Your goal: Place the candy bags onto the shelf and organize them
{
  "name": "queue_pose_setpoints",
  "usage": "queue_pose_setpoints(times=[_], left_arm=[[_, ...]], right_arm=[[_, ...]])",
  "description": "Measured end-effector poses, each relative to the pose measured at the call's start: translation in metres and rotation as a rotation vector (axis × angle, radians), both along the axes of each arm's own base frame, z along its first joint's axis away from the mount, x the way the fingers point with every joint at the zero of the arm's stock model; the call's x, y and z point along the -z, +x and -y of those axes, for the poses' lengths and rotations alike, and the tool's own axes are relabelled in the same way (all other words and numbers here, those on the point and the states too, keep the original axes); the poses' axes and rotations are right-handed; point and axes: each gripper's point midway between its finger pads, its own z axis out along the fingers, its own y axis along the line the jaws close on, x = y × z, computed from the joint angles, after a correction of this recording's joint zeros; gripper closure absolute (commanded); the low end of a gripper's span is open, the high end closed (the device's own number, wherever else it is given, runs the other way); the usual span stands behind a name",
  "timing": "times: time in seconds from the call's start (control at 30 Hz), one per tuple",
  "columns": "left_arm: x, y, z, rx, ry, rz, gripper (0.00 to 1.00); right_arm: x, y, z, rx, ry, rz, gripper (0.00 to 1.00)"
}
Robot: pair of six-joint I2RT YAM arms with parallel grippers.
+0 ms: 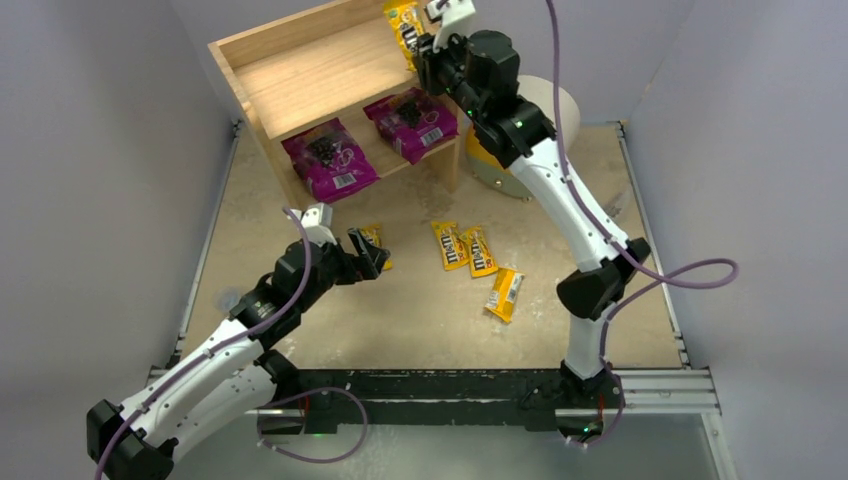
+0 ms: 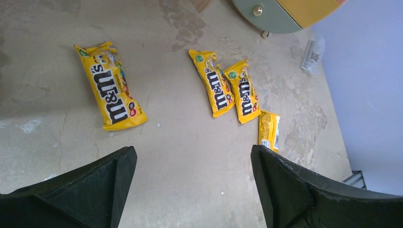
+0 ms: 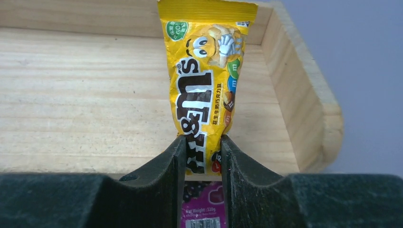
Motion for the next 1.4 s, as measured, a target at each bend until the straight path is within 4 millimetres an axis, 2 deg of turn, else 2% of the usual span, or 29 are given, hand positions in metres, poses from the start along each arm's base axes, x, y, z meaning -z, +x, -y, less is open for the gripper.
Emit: queue_pose_setpoints(times=[0.1,0.2,0.3,0.4,0.6,0.73,0.83,0.9,1.0,1.17,1.23,1.3,1.4], left_arm=[[0.002,0.000,-0.001,-0.004,0.007,-0.006,0.04],[0.003,-0.001,-0.003,-0.010,0.012,-0.010,0.04],[0.003,-0.001,-0.006,-0.020,0.015,-0.008,0.04],[0.002,-0.001,-0.007,-0.026,0.013,-0.003,0.04],[0.003,-0.002,-0.008,-0.028,0.017,-0.006,0.04],[0.006,-0.002,-0.008,-0.028,0.020,-0.010,0.04],[0.006,-0.002,-0.008,-0.028,0.020,-0.012,0.04],[0.006,-0.002,-0.008,-0.028,0.020,-0.012,0.04],[0.007,-0.002,-0.009,-0.031,0.020,-0.013,0.04],[0.016,0.000,-0.015,-0.071,0.044,-0.044,0.05],[0.023,0.001,-0.018,-0.091,0.060,-0.065,0.07],[0.029,0.002,-0.019,-0.102,0.075,-0.082,0.09],[0.043,0.005,-0.018,-0.112,0.104,-0.119,0.13]], right_arm=[[0.015,0.012,-0.011,-0.016,-0.039,-0.003,0.65],[0.017,0.018,-0.014,-0.015,-0.048,0.016,0.61],[0.015,0.019,-0.012,-0.012,-0.055,0.026,0.49],[0.011,0.021,-0.010,-0.005,-0.057,0.045,0.31],[0.006,0.025,-0.005,0.022,-0.051,0.068,0.22],[0.008,0.027,-0.004,0.035,-0.034,0.083,0.04],[0.007,0.023,-0.002,0.036,-0.013,0.096,0.01],[0.002,0.017,0.003,0.036,0.000,0.107,0.01],[-0.018,-0.001,0.009,0.009,0.039,0.132,0.01],[-0.060,-0.048,0.026,-0.058,0.127,0.184,0.01],[-0.066,-0.070,0.037,-0.082,0.154,0.190,0.01],[-0.056,-0.093,0.049,-0.100,0.182,0.174,0.01],[-0.015,-0.128,0.063,-0.144,0.214,0.128,0.01]])
